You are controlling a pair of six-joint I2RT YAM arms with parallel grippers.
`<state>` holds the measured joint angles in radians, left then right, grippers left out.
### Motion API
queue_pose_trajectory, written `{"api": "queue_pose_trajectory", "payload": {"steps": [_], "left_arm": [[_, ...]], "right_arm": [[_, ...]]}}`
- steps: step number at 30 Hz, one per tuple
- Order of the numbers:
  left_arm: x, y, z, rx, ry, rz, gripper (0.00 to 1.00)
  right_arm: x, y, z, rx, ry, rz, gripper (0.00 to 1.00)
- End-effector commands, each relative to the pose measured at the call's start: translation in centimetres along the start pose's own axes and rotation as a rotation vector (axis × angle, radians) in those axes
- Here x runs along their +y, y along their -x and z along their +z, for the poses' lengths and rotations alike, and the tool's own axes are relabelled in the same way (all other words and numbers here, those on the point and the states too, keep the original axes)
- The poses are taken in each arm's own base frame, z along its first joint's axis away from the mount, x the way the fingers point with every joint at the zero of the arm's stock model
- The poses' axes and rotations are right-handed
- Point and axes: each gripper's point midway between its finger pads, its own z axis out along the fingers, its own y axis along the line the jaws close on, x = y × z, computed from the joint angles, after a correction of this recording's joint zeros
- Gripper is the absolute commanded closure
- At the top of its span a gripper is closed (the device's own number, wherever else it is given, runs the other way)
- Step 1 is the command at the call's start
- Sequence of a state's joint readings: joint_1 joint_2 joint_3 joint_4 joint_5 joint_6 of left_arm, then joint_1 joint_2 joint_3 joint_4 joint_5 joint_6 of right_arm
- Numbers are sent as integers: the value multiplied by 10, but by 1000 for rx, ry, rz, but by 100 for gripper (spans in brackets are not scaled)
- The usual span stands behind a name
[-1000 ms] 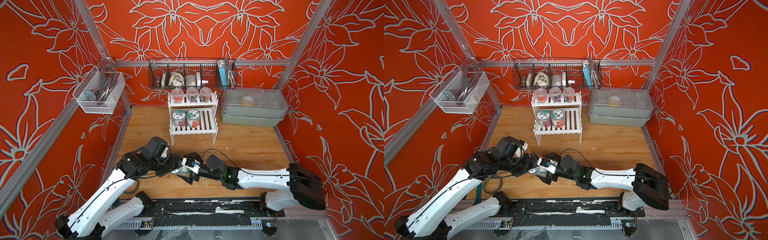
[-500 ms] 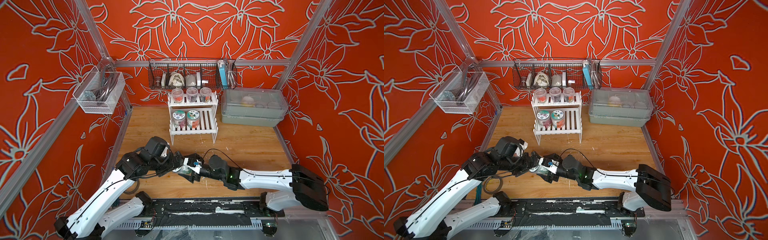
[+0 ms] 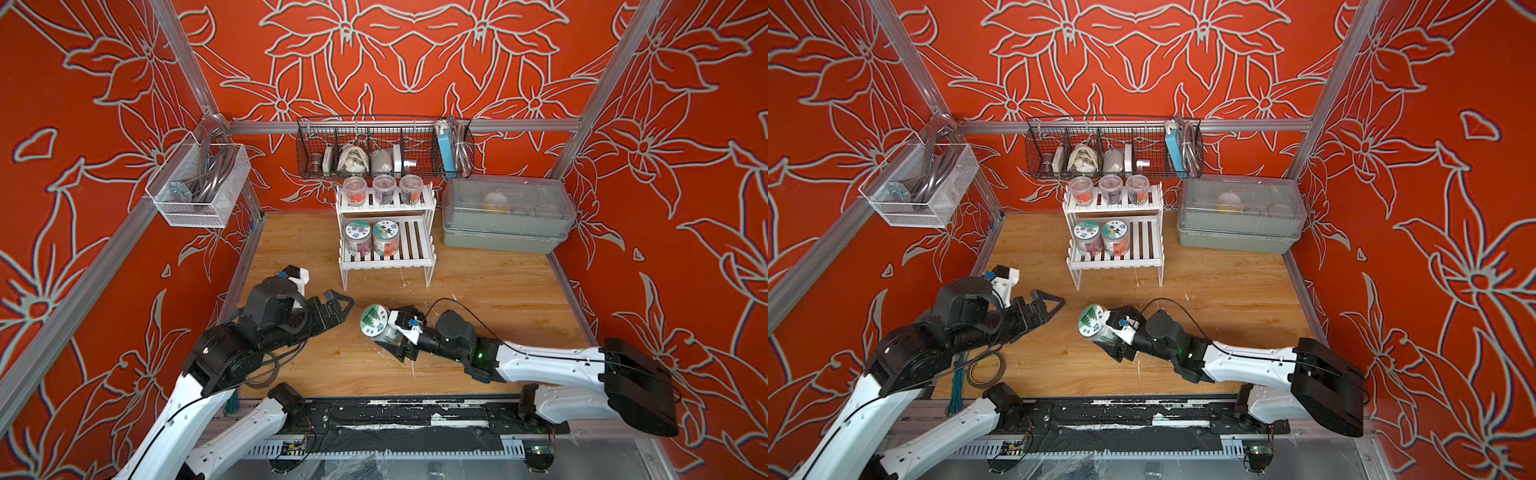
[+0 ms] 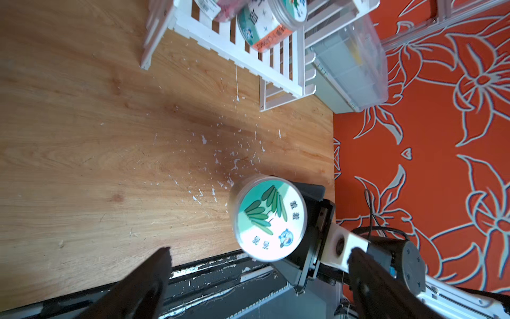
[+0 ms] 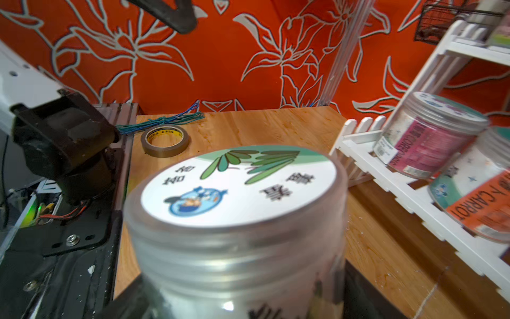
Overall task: Place the seed container on the shelf
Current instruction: Pick up the seed jar at the center of the board, then place the seed jar on the shelf.
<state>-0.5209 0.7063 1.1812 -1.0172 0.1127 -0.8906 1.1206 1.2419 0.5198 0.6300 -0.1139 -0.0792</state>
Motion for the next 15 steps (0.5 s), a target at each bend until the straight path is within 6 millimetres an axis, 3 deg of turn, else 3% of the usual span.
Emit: {"api": "queue_pose_trajectory", "payload": {"steps": [1,10,15], "left_arm": [[15,2,-2,-39,45,6,1],[21,-2,4,-24,54,3,1],[21,-2,5,-26,56,3,1]], "right_arm": [[-32,29,-16,-122,-109,64,39],[-113,36,-61,-191,-393,119,38],[-150,37,-73,-223,-514,144,38]]}}
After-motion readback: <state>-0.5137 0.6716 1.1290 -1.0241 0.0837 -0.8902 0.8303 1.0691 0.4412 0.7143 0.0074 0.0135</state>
